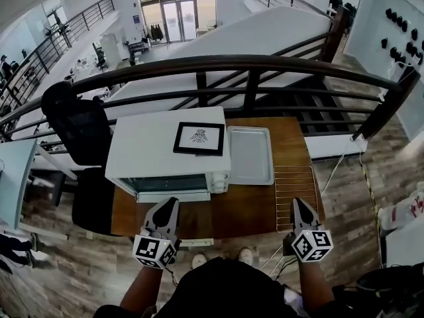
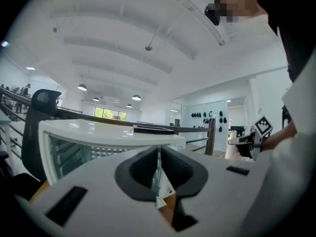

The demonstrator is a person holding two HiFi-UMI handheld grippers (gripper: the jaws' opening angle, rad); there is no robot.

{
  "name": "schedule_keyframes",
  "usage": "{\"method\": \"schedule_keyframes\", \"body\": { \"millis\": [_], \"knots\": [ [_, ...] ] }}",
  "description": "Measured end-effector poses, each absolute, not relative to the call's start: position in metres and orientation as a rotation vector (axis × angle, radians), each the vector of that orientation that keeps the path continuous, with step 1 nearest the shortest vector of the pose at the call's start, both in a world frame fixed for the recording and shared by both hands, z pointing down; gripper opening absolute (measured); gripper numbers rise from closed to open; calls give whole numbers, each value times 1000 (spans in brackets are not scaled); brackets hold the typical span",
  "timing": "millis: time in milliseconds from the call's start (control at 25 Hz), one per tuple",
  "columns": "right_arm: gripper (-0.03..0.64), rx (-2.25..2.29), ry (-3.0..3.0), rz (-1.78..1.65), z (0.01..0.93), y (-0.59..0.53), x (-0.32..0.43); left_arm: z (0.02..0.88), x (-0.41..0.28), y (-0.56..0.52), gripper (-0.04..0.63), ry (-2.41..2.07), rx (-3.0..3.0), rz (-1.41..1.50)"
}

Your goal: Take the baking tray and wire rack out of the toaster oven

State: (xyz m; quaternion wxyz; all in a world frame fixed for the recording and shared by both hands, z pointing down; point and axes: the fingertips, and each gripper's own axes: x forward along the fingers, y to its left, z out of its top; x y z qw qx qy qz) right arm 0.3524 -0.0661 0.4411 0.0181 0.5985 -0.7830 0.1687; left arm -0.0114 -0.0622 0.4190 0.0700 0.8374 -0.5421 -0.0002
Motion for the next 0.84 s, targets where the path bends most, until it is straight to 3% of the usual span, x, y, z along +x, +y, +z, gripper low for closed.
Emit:
{"method": "schedule_keyframes", "body": {
  "millis": [840],
  "knots": [
    [-5,1783,-2501,511,431,-72,344,399,4,-59,31,-1670,2539,-96]
  ]
}}
